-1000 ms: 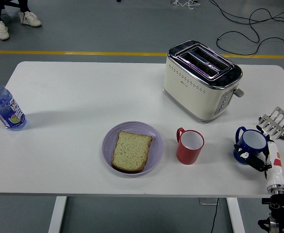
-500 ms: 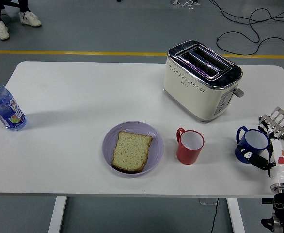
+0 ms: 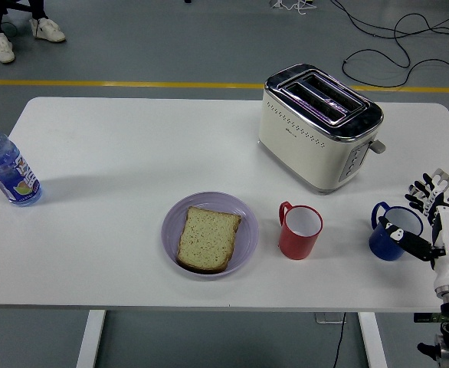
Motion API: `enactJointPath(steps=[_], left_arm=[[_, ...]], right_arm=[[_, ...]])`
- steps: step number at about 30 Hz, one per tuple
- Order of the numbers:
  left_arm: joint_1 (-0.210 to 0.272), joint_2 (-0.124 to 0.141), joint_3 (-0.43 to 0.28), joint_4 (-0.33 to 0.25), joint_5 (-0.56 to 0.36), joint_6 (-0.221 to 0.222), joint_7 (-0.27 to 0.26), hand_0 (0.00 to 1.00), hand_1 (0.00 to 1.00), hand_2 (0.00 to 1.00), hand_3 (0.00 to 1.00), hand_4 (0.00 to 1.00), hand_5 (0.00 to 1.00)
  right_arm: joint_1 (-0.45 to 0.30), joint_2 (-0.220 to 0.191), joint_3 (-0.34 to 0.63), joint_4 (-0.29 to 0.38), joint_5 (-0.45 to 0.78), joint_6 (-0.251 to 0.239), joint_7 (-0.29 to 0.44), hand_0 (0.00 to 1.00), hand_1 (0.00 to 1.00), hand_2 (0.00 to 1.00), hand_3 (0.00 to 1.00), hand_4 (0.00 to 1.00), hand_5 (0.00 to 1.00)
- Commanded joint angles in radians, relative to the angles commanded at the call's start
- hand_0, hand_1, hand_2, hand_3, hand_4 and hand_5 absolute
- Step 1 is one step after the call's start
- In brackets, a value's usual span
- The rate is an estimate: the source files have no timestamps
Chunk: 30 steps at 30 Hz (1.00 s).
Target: Pick up the cup,pour liquid into bread,place the cup on the desk
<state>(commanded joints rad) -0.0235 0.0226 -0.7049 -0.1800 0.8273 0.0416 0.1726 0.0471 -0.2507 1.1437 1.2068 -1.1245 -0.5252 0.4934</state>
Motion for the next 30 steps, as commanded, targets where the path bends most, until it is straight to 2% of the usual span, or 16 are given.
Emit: enactJointPath(steps=[7, 13, 15, 16, 19, 22, 23, 28, 29, 30], left_arm=[[-0.001, 0.000, -0.009, 0.000, 0.010, 0.000, 0.001, 0.662, 0.705, 0.725, 0.627, 0.378, 0.938], [-0.001, 0.002, -0.012, 0.000, 0.014, 0.000, 0.000, 0.662, 0.705, 0.725, 0.627, 0.375, 0.934], [-0.005, 0.003, -0.013, 0.000, 0.015, 0.000, 0.000, 0.662, 0.705, 0.725, 0.627, 0.375, 0.934], [-0.006, 0.003, -0.014, 0.000, 0.016, 0.000, 0.001, 0.662, 0.705, 0.726, 0.627, 0.375, 0.934], [-0.009, 0.003, -0.018, 0.000, 0.017, 0.001, 0.001, 0.662, 0.705, 0.726, 0.627, 0.375, 0.934], [-0.011, 0.003, -0.016, 0.000, 0.016, 0.001, 0.001, 0.662, 0.705, 0.726, 0.627, 0.375, 0.934], [-0.012, 0.003, -0.016, 0.000, 0.015, 0.001, 0.001, 0.662, 0.705, 0.726, 0.627, 0.375, 0.933], [-0.013, 0.002, -0.020, 0.000, 0.019, 0.001, 0.002, 0.662, 0.705, 0.726, 0.627, 0.375, 0.933], [-0.014, 0.002, -0.020, 0.000, 0.018, 0.002, 0.002, 0.662, 0.705, 0.725, 0.627, 0.375, 0.933], [-0.014, 0.002, -0.019, 0.000, 0.017, 0.002, 0.002, 0.662, 0.705, 0.725, 0.627, 0.375, 0.933]], right_arm=[[-0.004, 0.001, 0.032, 0.051, -0.014, -0.028, -0.003, 0.798, 0.766, 0.903, 0.994, 0.925, 0.002], [-0.015, -0.012, 0.038, 0.165, -0.033, -0.051, -0.001, 0.792, 0.761, 0.903, 0.975, 0.923, 0.002], [-0.010, -0.015, 0.036, 0.193, -0.037, -0.051, -0.006, 0.792, 0.761, 0.903, 0.975, 0.923, 0.002], [-0.008, -0.015, 0.035, 0.200, -0.034, -0.051, -0.007, 0.786, 0.755, 0.890, 0.921, 0.909, 0.002], [-0.007, -0.015, 0.034, 0.236, -0.003, -0.044, -0.015, 0.786, 0.755, 0.890, 0.921, 0.909, 0.002], [-0.020, -0.016, 0.036, 0.287, 0.055, -0.017, -0.030, 0.786, 0.755, 0.890, 0.921, 0.909, 0.002], [-0.022, -0.016, 0.036, 0.297, 0.065, -0.015, -0.031, 0.699, 0.668, 0.748, 0.765, 0.726, 0.002], [-0.035, -0.014, 0.044, 0.379, 0.163, 0.025, -0.058, 0.699, 0.668, 0.748, 0.765, 0.726, 0.002], [-0.038, -0.014, 0.047, 0.397, 0.186, 0.038, -0.071, 0.674, 0.642, 0.699, 0.678, 0.646, 0.002], [-0.040, -0.013, 0.049, 0.411, 0.205, 0.051, -0.083, 0.674, 0.642, 0.699, 0.678, 0.646, 0.002]])
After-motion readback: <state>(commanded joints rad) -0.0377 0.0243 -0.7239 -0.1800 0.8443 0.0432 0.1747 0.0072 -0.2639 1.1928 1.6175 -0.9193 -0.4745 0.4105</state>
